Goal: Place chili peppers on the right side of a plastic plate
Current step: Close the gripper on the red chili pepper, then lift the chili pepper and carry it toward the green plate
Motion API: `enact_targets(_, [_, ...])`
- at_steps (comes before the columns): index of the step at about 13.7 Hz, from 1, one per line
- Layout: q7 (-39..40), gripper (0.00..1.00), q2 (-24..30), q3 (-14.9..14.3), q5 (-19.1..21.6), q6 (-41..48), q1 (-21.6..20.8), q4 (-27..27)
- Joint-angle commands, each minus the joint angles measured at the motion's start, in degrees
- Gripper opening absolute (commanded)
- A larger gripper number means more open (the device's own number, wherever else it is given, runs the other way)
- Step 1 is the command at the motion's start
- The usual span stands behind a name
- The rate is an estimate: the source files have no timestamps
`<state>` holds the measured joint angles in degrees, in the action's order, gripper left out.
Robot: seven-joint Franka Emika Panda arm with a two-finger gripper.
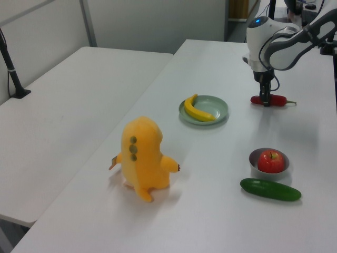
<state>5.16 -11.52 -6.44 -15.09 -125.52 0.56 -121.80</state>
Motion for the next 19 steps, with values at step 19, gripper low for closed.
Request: enact_targets(19, [-0.77, 0.0, -13.52, -0.15, 6.12, -8.42, 1.29, 25.1])
